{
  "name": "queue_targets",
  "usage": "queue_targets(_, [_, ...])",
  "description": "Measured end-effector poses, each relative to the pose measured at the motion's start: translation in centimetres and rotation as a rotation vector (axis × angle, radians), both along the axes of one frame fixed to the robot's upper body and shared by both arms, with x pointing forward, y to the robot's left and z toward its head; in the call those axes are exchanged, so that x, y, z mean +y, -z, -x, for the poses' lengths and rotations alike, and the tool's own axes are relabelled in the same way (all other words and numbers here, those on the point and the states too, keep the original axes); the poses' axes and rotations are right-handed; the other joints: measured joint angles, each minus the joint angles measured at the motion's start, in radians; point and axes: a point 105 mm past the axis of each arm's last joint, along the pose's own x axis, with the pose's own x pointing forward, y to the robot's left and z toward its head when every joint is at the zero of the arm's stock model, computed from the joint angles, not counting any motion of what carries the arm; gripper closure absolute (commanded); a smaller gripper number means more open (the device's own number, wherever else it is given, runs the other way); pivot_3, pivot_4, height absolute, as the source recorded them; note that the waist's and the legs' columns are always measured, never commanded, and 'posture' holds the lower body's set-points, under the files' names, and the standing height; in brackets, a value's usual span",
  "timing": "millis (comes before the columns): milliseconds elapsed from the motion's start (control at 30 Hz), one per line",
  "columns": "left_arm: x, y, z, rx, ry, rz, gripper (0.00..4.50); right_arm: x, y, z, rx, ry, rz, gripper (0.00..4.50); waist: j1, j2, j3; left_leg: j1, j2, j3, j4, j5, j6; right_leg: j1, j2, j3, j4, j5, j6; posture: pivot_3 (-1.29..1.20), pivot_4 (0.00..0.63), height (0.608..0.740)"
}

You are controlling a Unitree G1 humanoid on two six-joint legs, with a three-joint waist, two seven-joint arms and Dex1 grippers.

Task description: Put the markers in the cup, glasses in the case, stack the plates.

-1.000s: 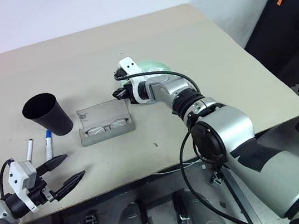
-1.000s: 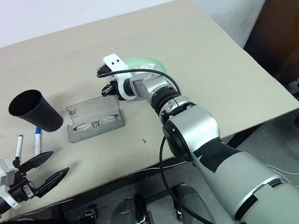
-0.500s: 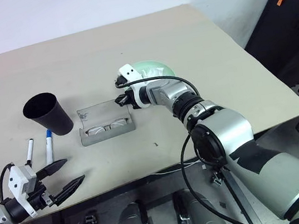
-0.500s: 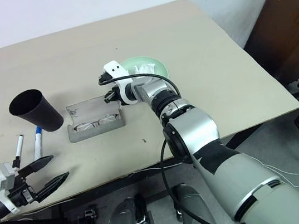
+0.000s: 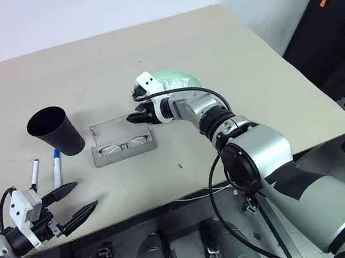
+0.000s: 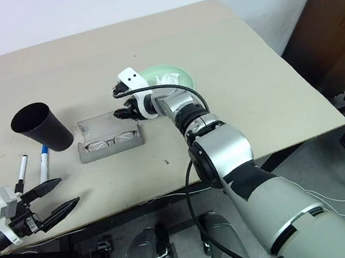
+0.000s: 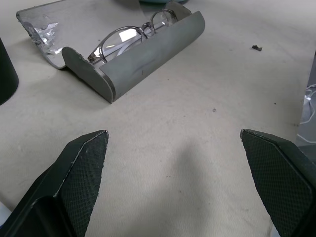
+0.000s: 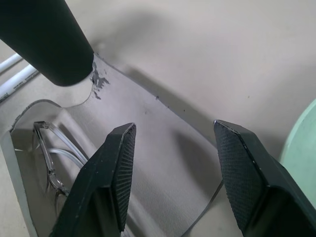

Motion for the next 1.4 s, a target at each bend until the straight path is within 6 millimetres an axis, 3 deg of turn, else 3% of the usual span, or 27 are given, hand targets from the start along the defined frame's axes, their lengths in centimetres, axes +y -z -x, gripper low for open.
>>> queue_targets(700, [-0.1, -0.1, 0.0, -0.003, -0.008, -0.005, 0.00, -1.0, 1.6, -0.2, -0.040, -0.004, 0.121, 1.86, 0.000, 0.000, 0.000, 0.000, 0.000, 0.000, 0.000, 0.000, 0.000, 0.000, 0.000, 0.000, 0.000, 0.000, 0.000, 0.00, 0.150, 0.740])
queue_targets(1100, [-0.2, -0.4, -0.3, -0.018, -0.003, -0.004, 0.00, -0.6, 0.3, 2.4, 0.103, -0.263, 0.014, 1.86, 0.000, 0.000, 0.000, 0.000, 0.000, 0.000, 0.000, 0.000, 0.000, 0.000, 0.000, 0.000, 0.000, 0.000, 0.000, 0.00, 0.150, 0.740])
queue_targets(1400, [-0.1, -0.4, -0.6, -0.015, -0.003, 0.002, 0.00, -0.2, 0.4, 4.1, 0.139, -0.414, 0.016, 1.86, 0.000, 0.000, 0.000, 0.000, 0.000, 0.000, 0.000, 0.000, 0.000, 0.000, 0.000, 0.000, 0.000, 0.000, 0.000, 0.00, 0.150, 0.740])
